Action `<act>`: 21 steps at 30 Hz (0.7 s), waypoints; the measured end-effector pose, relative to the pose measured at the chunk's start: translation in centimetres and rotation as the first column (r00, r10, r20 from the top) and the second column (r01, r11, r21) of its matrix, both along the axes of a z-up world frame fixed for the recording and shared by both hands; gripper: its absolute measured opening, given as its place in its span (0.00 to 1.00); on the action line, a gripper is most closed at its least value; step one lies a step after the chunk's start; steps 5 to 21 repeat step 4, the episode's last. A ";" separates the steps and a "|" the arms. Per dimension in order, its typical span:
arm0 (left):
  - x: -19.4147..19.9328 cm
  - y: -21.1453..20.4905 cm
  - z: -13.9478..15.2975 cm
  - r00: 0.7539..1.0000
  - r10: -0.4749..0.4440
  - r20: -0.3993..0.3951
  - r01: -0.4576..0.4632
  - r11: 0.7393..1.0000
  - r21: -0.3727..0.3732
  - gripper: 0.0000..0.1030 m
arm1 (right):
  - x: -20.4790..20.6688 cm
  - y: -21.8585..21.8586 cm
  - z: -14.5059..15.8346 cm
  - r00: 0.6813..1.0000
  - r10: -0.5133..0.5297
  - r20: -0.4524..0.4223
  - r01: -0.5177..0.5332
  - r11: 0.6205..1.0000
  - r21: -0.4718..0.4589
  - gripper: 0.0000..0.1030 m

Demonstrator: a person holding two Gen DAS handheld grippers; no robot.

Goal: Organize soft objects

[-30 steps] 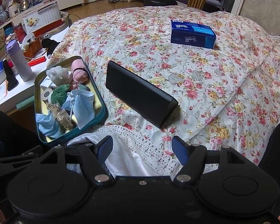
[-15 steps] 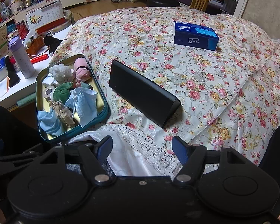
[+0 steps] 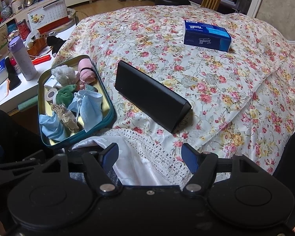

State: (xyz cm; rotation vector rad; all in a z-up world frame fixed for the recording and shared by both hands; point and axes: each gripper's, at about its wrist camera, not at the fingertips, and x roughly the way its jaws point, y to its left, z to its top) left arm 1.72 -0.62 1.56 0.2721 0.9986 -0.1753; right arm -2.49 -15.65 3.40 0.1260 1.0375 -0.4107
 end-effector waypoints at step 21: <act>0.1 0.1 0.0 1.000 -0.004 -0.005 0.004 1.000 -0.006 0.79 | 0.0 0.1 0.0 1.000 0.004 -0.002 -0.004 1.000 0.000 0.67</act>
